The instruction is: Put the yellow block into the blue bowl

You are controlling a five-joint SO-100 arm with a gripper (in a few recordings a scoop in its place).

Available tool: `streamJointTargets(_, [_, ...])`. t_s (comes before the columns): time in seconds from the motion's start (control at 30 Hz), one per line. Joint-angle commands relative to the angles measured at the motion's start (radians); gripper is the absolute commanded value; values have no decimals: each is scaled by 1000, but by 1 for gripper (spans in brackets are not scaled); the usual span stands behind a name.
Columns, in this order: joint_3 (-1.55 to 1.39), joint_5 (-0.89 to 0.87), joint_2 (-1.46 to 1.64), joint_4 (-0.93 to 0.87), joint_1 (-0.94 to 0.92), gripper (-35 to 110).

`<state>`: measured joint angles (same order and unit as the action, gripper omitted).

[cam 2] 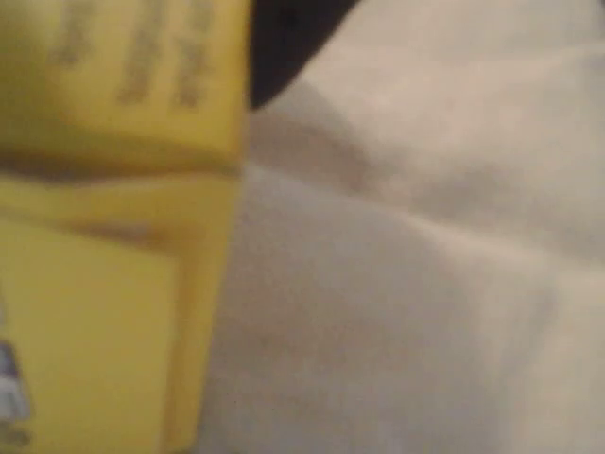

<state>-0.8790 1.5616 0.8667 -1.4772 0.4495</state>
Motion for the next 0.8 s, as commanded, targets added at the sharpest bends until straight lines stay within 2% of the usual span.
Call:
streamJointTargets(0.0, [110,-67,129,-8,5,0])
streamJointTargets(0.33, [170,-221,321,-6,-20,0])
streamJointTargets(0.57, [172,-265,350,34,-179,0])
streamJointTargets(0.77, [172,-273,319,164,-313,0])
